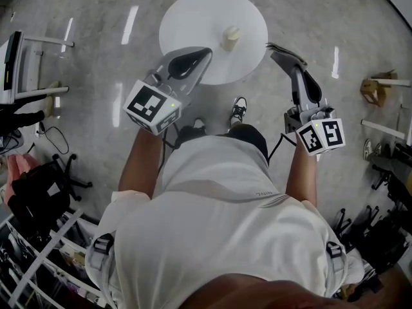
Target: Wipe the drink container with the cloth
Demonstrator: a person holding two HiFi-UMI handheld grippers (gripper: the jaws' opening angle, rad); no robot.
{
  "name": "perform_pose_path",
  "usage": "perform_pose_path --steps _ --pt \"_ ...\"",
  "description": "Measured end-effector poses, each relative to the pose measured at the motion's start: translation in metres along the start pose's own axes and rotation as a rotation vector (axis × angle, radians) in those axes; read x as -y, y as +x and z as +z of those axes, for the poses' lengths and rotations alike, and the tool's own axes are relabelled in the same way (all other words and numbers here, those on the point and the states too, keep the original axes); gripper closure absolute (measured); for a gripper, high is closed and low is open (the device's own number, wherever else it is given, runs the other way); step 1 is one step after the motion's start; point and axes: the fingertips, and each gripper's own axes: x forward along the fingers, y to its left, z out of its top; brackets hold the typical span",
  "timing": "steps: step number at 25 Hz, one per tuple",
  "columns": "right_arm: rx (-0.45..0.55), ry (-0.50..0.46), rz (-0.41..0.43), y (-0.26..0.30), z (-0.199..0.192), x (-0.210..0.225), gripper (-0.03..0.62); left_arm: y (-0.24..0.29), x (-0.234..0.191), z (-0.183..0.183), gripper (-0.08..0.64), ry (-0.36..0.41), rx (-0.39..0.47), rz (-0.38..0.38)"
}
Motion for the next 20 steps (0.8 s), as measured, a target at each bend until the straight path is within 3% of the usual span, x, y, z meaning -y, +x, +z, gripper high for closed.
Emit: perform_pose_path --steps 5,9,16,20 --pt "-0.043 0.006 0.12 0.049 -0.006 0.06 0.575 0.072 -0.028 -0.007 0.558 -0.008 -0.022 0.053" --pt "-0.11 0.029 0.212 0.08 -0.029 0.081 0.575 0.104 -0.053 -0.029 0.558 -0.036 -0.049 0.105" --pt "-0.227 -0.003 0.376 0.135 -0.094 0.014 0.575 0.092 -0.11 -0.064 0.558 -0.064 -0.08 0.108" --pt "-0.302 -0.006 0.349 0.151 -0.14 0.01 0.575 0.119 -0.123 -0.106 0.558 -0.058 -0.179 0.021"
